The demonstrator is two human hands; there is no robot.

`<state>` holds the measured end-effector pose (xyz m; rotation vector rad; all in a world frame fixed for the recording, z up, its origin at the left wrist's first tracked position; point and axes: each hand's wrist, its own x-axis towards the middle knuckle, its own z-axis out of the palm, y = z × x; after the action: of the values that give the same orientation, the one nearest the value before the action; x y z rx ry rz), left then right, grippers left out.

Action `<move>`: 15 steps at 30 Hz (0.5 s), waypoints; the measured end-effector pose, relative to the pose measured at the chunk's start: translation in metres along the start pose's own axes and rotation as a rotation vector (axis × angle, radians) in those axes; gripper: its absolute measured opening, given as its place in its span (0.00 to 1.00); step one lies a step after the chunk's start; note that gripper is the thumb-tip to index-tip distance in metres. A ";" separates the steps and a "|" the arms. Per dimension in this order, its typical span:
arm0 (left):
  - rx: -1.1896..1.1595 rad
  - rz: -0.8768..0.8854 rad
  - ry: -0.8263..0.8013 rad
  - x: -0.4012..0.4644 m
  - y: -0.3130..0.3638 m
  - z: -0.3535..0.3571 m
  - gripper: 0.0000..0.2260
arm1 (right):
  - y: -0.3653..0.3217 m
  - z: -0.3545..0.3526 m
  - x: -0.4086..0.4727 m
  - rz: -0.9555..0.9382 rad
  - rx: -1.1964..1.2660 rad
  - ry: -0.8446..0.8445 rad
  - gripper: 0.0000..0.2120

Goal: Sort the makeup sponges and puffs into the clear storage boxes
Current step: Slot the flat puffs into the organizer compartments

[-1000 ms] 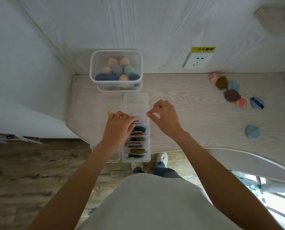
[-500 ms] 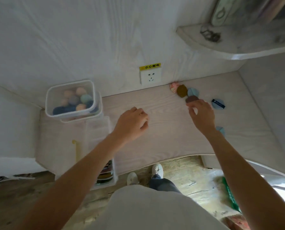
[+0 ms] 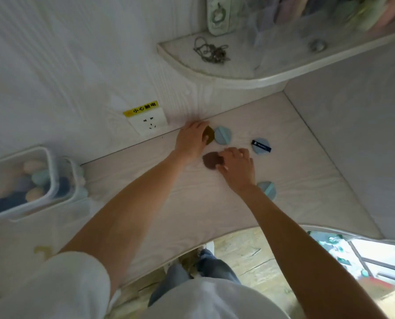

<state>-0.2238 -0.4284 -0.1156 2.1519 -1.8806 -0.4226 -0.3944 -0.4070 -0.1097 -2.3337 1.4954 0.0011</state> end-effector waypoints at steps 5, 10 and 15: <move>-0.174 -0.057 0.081 -0.008 0.001 -0.002 0.14 | -0.010 0.011 -0.014 -0.046 0.015 0.031 0.18; -0.325 -0.127 0.106 -0.062 -0.001 -0.028 0.08 | -0.019 0.005 -0.012 -0.108 -0.003 0.060 0.17; -0.458 -0.138 0.312 -0.170 -0.027 -0.088 0.07 | -0.029 0.000 -0.028 -0.172 0.125 0.075 0.16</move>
<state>-0.1871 -0.2565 -0.0351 1.9101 -1.3226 -0.4602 -0.3808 -0.3719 -0.0958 -2.3749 1.2840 -0.2200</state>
